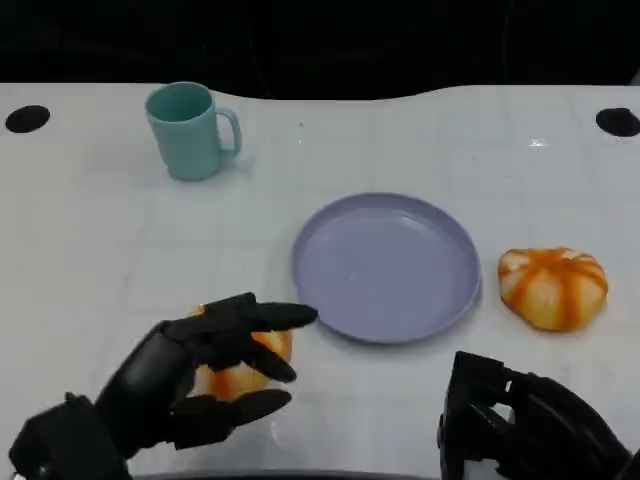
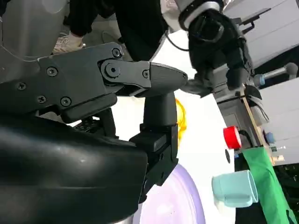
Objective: Grasp the bread from the table and place it into the plate.
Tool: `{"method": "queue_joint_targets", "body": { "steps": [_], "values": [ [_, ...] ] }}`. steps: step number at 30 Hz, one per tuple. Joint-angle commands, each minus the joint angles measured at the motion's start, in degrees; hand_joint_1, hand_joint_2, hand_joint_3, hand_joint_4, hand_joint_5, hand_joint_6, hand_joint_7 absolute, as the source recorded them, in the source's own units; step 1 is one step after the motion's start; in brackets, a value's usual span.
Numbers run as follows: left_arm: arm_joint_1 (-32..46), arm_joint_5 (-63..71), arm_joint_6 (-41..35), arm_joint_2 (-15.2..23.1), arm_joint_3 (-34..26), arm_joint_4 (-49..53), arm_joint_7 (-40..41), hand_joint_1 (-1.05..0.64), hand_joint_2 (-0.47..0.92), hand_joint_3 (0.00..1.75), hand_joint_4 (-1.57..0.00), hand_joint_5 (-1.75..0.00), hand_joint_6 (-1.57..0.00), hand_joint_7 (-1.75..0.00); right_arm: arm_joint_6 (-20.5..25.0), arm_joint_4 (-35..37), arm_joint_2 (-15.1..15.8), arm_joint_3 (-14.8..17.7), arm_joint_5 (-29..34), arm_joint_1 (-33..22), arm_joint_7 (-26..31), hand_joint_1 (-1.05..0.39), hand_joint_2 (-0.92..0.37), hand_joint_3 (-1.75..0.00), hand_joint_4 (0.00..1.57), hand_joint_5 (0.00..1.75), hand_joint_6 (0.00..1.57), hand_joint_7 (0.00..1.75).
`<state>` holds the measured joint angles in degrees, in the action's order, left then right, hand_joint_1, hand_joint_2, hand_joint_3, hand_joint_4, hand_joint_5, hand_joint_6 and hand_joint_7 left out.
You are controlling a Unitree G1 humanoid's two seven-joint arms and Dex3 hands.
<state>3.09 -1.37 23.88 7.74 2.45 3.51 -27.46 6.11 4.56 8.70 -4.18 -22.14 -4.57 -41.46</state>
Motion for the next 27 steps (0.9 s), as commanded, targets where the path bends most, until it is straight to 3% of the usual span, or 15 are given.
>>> {"method": "queue_joint_targets", "body": {
  "steps": [1, 5, 8, 17, 27],
  "values": [
    [0.06, 8.5, 1.02, 3.79, -0.23, -3.91, 4.91, -0.65, 0.92, 0.08, -0.34, -0.72, -0.42, -0.05, -0.36, 0.09, 0.47, 0.79, -0.22, 0.07, -0.1, -0.52, -0.92, -0.46, 0.6, 1.75, 0.41, 1.72],
    [0.57, 17.79, 0.88, 6.89, -0.51, -7.38, 9.58, -0.67, 0.92, 0.07, -0.28, -0.68, -0.39, -0.02, -0.94, 0.22, 0.34, 0.75, -0.18, 0.03, -0.31, -0.51, -0.92, -0.47, 0.6, 1.75, 0.4, 1.72],
    [1.11, 27.19, 0.03, 8.68, -0.48, -10.62, 14.54, -0.7, 0.92, 0.09, -0.35, -0.52, -0.38, -0.01, -1.0, 0.14, 0.36, 0.72, -0.37, -0.06, -0.62, -0.51, -0.92, -0.47, 0.61, 1.75, 0.4, 1.72],
    [0.78, 48.25, -5.93, 12.18, 2.88, -16.54, 21.13, -0.73, 0.92, 0.07, -0.42, -0.29, -0.32, 0.0, -1.06, 0.45, 0.25, 0.79, -0.49, 0.1, -0.95, -0.52, -0.92, -0.48, 0.62, 1.75, 0.41, 1.73],
    [-3.99, 60.21, -16.37, 12.88, 10.03, -14.84, 17.01, -0.76, 0.92, 0.08, -0.39, -0.18, -0.27, 0.0, -0.87, 0.59, 0.61, 1.18, -0.48, 0.21, -1.0, -0.51, -0.92, -0.47, 0.62, 1.75, 0.41, 1.73]
  ]
}}
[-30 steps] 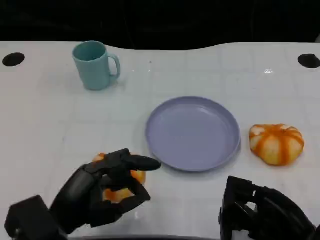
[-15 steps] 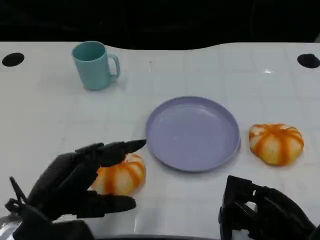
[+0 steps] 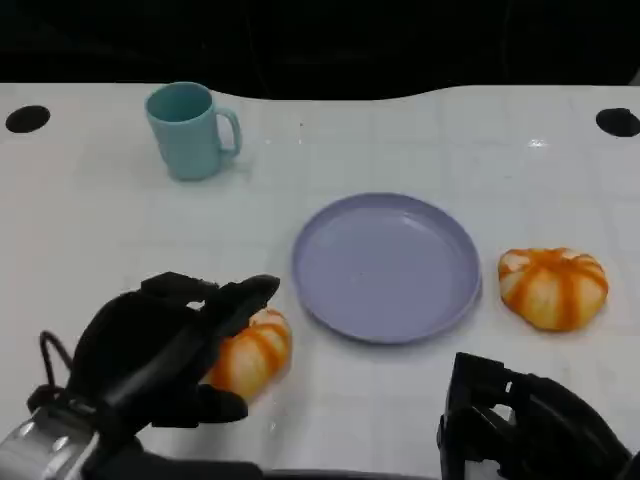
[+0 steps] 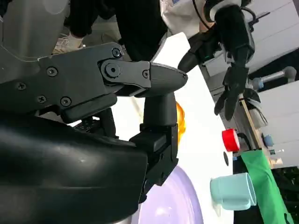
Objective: Grasp the bread from the table and place it into the plate.
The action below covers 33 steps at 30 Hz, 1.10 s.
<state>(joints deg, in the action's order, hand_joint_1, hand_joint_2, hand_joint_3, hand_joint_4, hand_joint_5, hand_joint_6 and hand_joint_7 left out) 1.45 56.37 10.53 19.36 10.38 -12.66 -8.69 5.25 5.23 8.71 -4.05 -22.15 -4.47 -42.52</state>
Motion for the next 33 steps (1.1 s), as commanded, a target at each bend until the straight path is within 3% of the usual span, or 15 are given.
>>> {"method": "queue_joint_targets", "body": {
  "steps": [1, 9, 22, 26, 27, 28, 29, 30, 31, 33],
  "values": [
    [-3.31, 3.64, -4.07, 1.15, 3.13, 2.58, -1.88, -0.77, 0.92, 0.07, -0.4, -0.17, -0.29, -0.01, -0.08, -0.02, 0.58, 1.07, -0.49, 0.13, 0.0, -0.51, -0.92, -0.47, 0.62, 1.75, 0.41, 1.73],
    [-10.46, 8.16, -10.72, -0.01, 10.02, 13.73, -1.5, -0.77, 0.91, 0.03, -0.46, -0.16, -0.31, -0.01, 0.64, -0.23, 0.62, 1.0, -0.17, 0.12, 0.62, -0.53, -0.92, -0.44, 0.61, 1.75, 0.41, 1.72],
    [-19.07, 3.63, -11.31, -0.56, 16.38, 33.58, 2.44, -0.7, 0.9, 0.0, -0.56, -0.16, -0.35, -0.02, 0.65, -0.48, 0.49, 1.04, -0.26, -0.06, 0.58, -0.53, -0.92, -0.44, 0.62, 1.75, 0.41, 1.74],
    [-20.48, 1.23, -9.2, -0.16, 17.58, 38.4, 5.04, -0.6, 0.92, 0.04, -0.6, -0.18, -0.4, -0.03, 0.69, -0.6, 0.53, 1.02, -0.11, -0.19, 0.66, -0.53, -0.92, -0.45, 0.62, 1.75, 0.41, 1.74],
    [-20.8, 0.61, -7.81, 0.08, 17.75, 40.22, 7.45, -0.48, 0.92, 0.06, -0.61, -0.78, -0.59, -0.04, 0.46, -0.57, 0.51, 0.99, 0.03, -0.23, 0.67, -0.53, -0.92, -0.45, 0.62, 1.75, 0.41, 1.74],
    [-21.1, 0.16, -6.77, 0.25, 17.92, 41.64, 9.27, -0.43, 0.92, 0.11, -0.6, -1.07, -0.71, -0.06, 0.29, -0.55, 0.5, 0.97, 0.13, -0.26, 0.68, -0.53, -0.92, -0.45, 0.62, 1.75, 0.41, 1.74],
    [-21.58, -0.28, -5.83, 0.34, 18.08, 43.63, 11.18, -0.4, 0.92, 0.14, -0.6, -1.22, -0.77, -0.06, 0.46, -0.57, 0.56, 0.97, 0.15, -0.23, 0.69, -0.53, -0.92, -0.45, 0.62, 1.75, 0.41, 1.74],
    [-22.0, -0.8, -5.12, 0.41, 18.17, 45.15, 12.37, -0.38, 0.92, 0.28, -0.71, -1.16, -0.94, -0.1, 0.61, -0.55, 0.58, 0.98, 0.12, -0.18, 0.68, -0.53, -0.92, -0.45, 0.62, 1.75, 0.41, 1.73],
    [-22.36, -1.33, -4.47, 0.49, 18.22, 46.4, 13.36, -0.37, 0.92, 0.33, -0.77, -1.14, -1.03, -0.11, 0.89, -0.68, 0.65, 0.97, 0.16, -0.14, 0.8, -0.53, -0.92, -0.45, 0.62, 1.75, 0.41, 1.73],
    [-22.8, -1.64, -3.24, 0.61, 18.48, 48.58, 16.77, -0.36, 0.92, 0.3, -0.85, -1.26, -1.15, -0.13, 1.1, -0.84, 0.75, 0.95, 0.28, -0.06, 0.97, -0.54, -0.92, -0.44, 0.62, 1.75, 0.41, 1.74]
  ]
}}
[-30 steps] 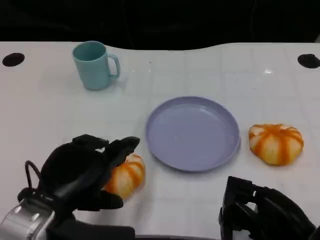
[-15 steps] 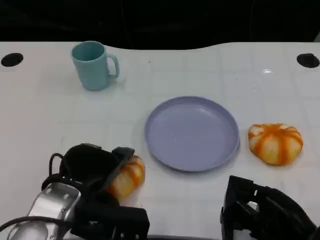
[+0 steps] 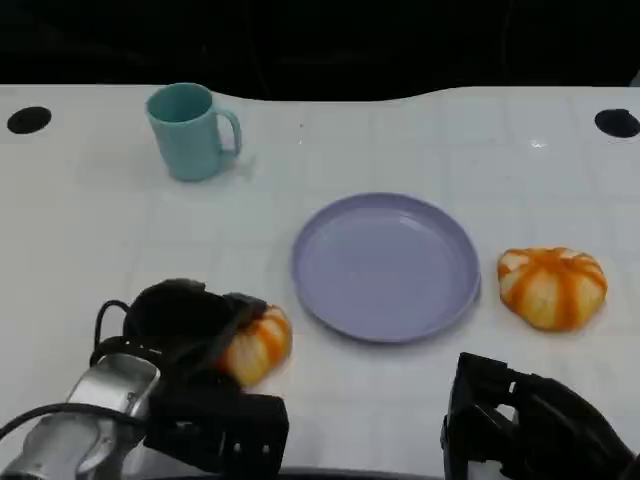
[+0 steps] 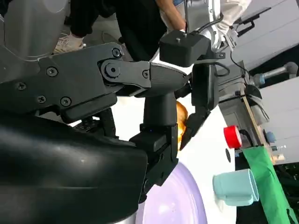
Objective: Grasp the bread from the table and place it into the plate.
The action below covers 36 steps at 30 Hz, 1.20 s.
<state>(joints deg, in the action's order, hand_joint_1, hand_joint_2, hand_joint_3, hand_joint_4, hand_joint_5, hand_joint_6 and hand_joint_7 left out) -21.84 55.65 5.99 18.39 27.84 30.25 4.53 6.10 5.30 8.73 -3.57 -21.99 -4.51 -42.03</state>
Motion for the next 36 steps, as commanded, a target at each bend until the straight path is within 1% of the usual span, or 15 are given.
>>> {"method": "queue_joint_targets", "body": {
  "steps": [1, 4, 8, 9, 10, 12, 15, 18, 20, 26, 29, 30, 31, 34, 36],
  "values": [
    [0.29, -0.99, 1.75, 1.6, 1.22, 6.52, 5.06, -0.35, 0.92, 0.31, -0.86, -1.3, -1.18, -0.13, 0.3, -0.97, 0.76, 0.46, 0.15, 0.0, 0.51, -0.54, -0.92, -0.44, 0.62, 1.75, 0.41, 1.74],
    [-0.04, -0.93, 2.98, 1.44, 1.86, 8.77, 10.99, -0.33, 0.92, 0.41, -0.79, -1.51, -1.18, -0.22, 0.52, -0.59, 0.71, 0.55, -0.21, 0.45, 0.16, -0.54, -0.92, -0.44, 0.62, 1.75, 0.41, 1.74],
    [-0.23, -0.57, 3.87, 1.42, 2.73, 10.14, 18.05, -0.35, 0.92, 0.4, -0.75, -1.6, -1.11, -0.37, 0.4, 0.22, 0.48, 0.67, -0.63, 0.9, -0.32, -0.54, -0.92, -0.44, 0.63, 1.75, 0.42, 1.75],
    [-0.25, -0.53, 4.04, 1.4, 2.87, 10.44, 19.79, -0.35, 0.92, 0.39, -0.74, -1.69, -1.01, -0.61, 0.37, 0.41, 0.45, 0.69, -0.68, 1.02, -0.4, -0.53, -0.92, -0.45, 0.64, 1.75, 0.42, 1.75],
    [-0.33, -0.58, 4.17, 1.4, 3.02, 10.76, 20.87, -0.35, 0.91, 0.38, -0.74, -1.72, -0.95, -0.75, 0.36, 0.52, 0.45, 0.69, -0.69, 1.09, -0.43, -0.53, -0.92, -0.45, 0.64, 1.75, 0.42, 1.75],
    [-0.35, -0.38, 3.62, 1.2, 3.19, 11.11, 23.58, -0.35, 0.91, 0.38, -0.74, -1.74, -0.89, -0.87, 0.33, 0.55, 0.43, 0.7, -0.6, 1.13, -0.29, -0.53, -0.92, -0.45, 0.64, 1.75, 0.42, 1.75],
    [-0.08, 1.16, 1.49, 0.72, 3.49, 10.66, 29.83, -0.36, 0.8, 0.58, -0.79, -1.75, -0.65, -1.49, 0.69, 0.31, 0.47, 0.72, -0.56, 1.01, 0.0, -0.54, -0.92, -0.45, 0.64, 1.75, 0.42, 1.75],
    [0.16, 0.97, 1.84, 0.69, 3.28, 9.63, 33.81, -0.34, 0.66, 0.81, -0.8, -1.75, -0.56, -1.73, 0.11, 0.36, 0.49, 0.74, -0.43, 0.64, -0.18, -0.53, -0.92, -0.45, 0.63, 1.75, 0.41, 1.75],
    [0.25, 0.27, 2.28, 0.85, 2.76, 8.34, 34.99, -0.31, 0.56, 0.99, -0.83, -1.75, -0.58, -1.74, 0.12, 0.51, 0.4, 0.81, -0.62, 0.62, -0.32, -0.52, -0.92, -0.45, 0.62, 1.75, 0.41, 1.74],
    [0.71, -1.7, 2.58, 1.63, 1.08, 3.09, 32.7, -0.31, 0.52, 1.08, -0.84, -1.75, -0.62, -1.69, 0.37, 0.27, 0.52, 0.56, -0.33, 0.91, -0.19, -0.53, -0.92, -0.45, 0.64, 1.75, 0.42, 1.74],
    [0.37, -2.35, 2.53, 1.76, 0.36, 1.11, 31.79, -0.32, 0.67, 0.75, -0.83, -1.75, -0.75, -1.24, -0.17, 1.12, 0.41, 0.53, -0.1, 1.12, -0.36, -0.54, -0.92, -0.45, 0.63, 1.75, 0.42, 1.75],
    [0.15, -2.63, 2.57, 1.76, 0.1, 0.52, 31.51, -0.33, 0.7, 0.64, -0.82, -1.75, -0.76, -1.2, -0.41, 1.37, 0.41, 0.5, 0.03, 1.21, -0.4, -0.54, -0.92, -0.45, 0.63, 1.75, 0.42, 1.75],
    [-0.27, -2.84, 2.53, 1.71, -0.23, -0.12, 31.18, -0.33, 0.71, 0.57, -0.82, -1.75, -0.76, -1.24, -0.99, 1.65, 0.46, 0.45, 0.23, 1.32, -0.65, -0.53, -0.92, -0.45, 0.63, 1.75, 0.41, 1.75],
    [-2.03, -3.47, 4.03, 1.52, -0.97, -0.62, 31.4, -0.33, 0.71, 0.51, -0.82, -1.75, -0.62, -1.62, -1.38, 2.28, 0.42, 0.48, 0.05, 1.49, -1.26, -0.52, -0.92, -0.46, 0.62, 1.75, 0.41, 1.74],
    [-3.43, -4.41, 5.39, 1.28, -1.39, -0.43, 30.74, -0.34, 0.61, 0.73, -0.83, -1.75, -0.6, -1.72, -1.58, 2.69, 0.25, 0.53, -0.15, 1.55, -1.64, -0.53, -0.92, -0.45, 0.62, 1.75, 0.41, 1.73]
  ]
}}
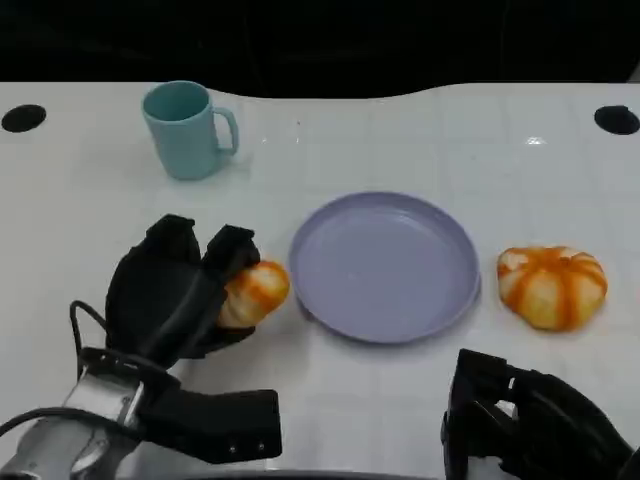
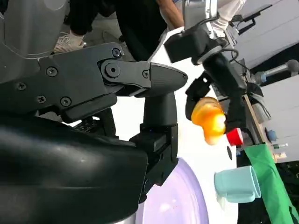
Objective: Grasp the bread from the table and place it into the plate.
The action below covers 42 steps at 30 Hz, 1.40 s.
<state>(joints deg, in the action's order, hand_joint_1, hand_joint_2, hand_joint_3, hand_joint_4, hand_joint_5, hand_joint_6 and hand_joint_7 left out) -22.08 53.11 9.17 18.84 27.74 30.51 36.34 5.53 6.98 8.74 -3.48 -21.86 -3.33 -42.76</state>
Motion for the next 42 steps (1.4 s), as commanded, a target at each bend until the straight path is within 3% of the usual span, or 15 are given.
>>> {"method": "queue_joint_targets", "body": {
  "steps": [1, 9, 11, 13, 14, 16, 18, 26, 36, 38, 40, 42],
  "values": [
    [-3.91, -2.18, 2.52, 0.65, -1.34, -0.52, -1.47, -0.34, 0.57, 0.81, -0.84, -1.75, -0.61, -1.71, -1.25, 1.23, 0.17, 0.46, -0.3, 0.39, -1.09, -0.51, -0.92, -0.47, 0.62, 1.75, 0.41, 1.73],
    [-8.65, -1.9, 3.41, -1.41, -0.06, 1.13, -2.66, -0.35, 0.43, 0.91, -0.89, -1.75, -0.67, -1.74, -0.21, 0.01, 0.28, -0.11, 0.13, -0.43, -0.48, -0.5, -0.92, -0.48, 0.6, 1.75, 0.4, 1.73],
    [-9.76, -2.62, 4.5, -2.47, 0.17, 1.5, -3.31, -0.34, 0.42, 0.92, -0.92, -1.75, -0.7, -1.66, -0.6, -0.05, 0.36, -0.33, 0.36, -0.54, -0.56, -0.51, -0.92, -0.48, 0.6, 1.75, 0.4, 1.73],
    [-10.71, -3.0, 5.47, -3.55, 0.32, 2.04, -3.72, -0.32, 0.41, 0.93, -0.93, -1.75, -0.8, -1.42, -0.74, -0.16, 0.44, -0.48, 0.4, -0.61, -0.62, -0.51, -0.92, -0.49, 0.6, 1.75, 0.39, 1.74],
    [-11.45, -3.33, 6.08, -4.47, 0.49, 2.81, -3.83, -0.32, 0.41, 0.95, -0.93, -1.75, -0.79, -1.45, -0.7, -0.32, 0.39, -0.52, 0.24, -0.78, -0.68, -0.51, -0.92, -0.49, 0.6, 1.75, 0.39, 1.74],
    [-12.97, -3.43, 6.91, -5.96, 1.01, 4.75, -3.61, -0.32, 0.35, 1.05, -0.95, -1.75, -0.71, -1.68, -0.32, -0.84, 0.33, -0.62, 0.15, -1.1, -0.39, -0.51, -0.92, -0.48, 0.61, 1.75, 0.4, 1.75],
    [-14.81, -3.76, 7.9, -7.35, 1.65, 7.48, -4.4, -0.33, 0.33, 1.13, -0.96, -1.75, -0.71, -1.73, 0.0, -1.55, 0.42, -0.83, 0.28, -1.48, -0.11, -0.51, -0.92, -0.47, 0.62, 1.75, 0.41, 1.75],
    [-20.1, -6.11, 8.95, -11.97, 3.25, 16.05, -11.09, -0.33, 0.37, 1.15, -0.98, -1.75, -0.74, -1.71, 0.63, -3.54, 0.89, -1.19, 0.35, -2.41, -0.01, -0.52, -0.92, -0.46, 0.62, 1.75, 0.42, 1.74],
    [-25.33, -7.81, 10.71, -17.35, 4.5, 27.72, -12.51, -0.31, 0.4, 1.11, -0.97, -1.75, -0.71, -1.73, 1.46, -4.74, 1.1, -1.59, 0.15, -3.04, -0.15, -0.53, -0.92, -0.44, 0.61, 1.75, 0.42, 1.71],
    [-25.98, -8.72, 11.35, -17.8, 4.38, 29.28, -14.03, -0.29, 0.46, 1.04, -0.89, -1.75, -0.69, -1.63, 1.42, -4.67, 0.96, -1.6, 0.09, -2.95, -0.13, -0.53, -0.92, -0.44, 0.61, 1.75, 0.42, 1.71],
    [-26.43, -10.19, 11.88, -18.16, 3.94, 30.36, -16.47, -0.29, 0.59, 0.87, -0.78, -1.67, -0.71, -1.28, 1.35, -4.83, 0.92, -1.65, 0.28, -2.99, 0.08, -0.54, -0.92, -0.43, 0.61, 1.75, 0.42, 1.71],
    [-26.98, -10.41, 11.21, -18.1, 4.33, 30.56, -19.33, -0.3, 0.66, 0.77, -0.71, -1.59, -0.65, -1.12, 1.44, -5.05, 0.91, -1.69, 0.38, -3.11, 0.34, -0.54, -0.92, -0.43, 0.6, 1.75, 0.42, 1.71]
  ]
}}
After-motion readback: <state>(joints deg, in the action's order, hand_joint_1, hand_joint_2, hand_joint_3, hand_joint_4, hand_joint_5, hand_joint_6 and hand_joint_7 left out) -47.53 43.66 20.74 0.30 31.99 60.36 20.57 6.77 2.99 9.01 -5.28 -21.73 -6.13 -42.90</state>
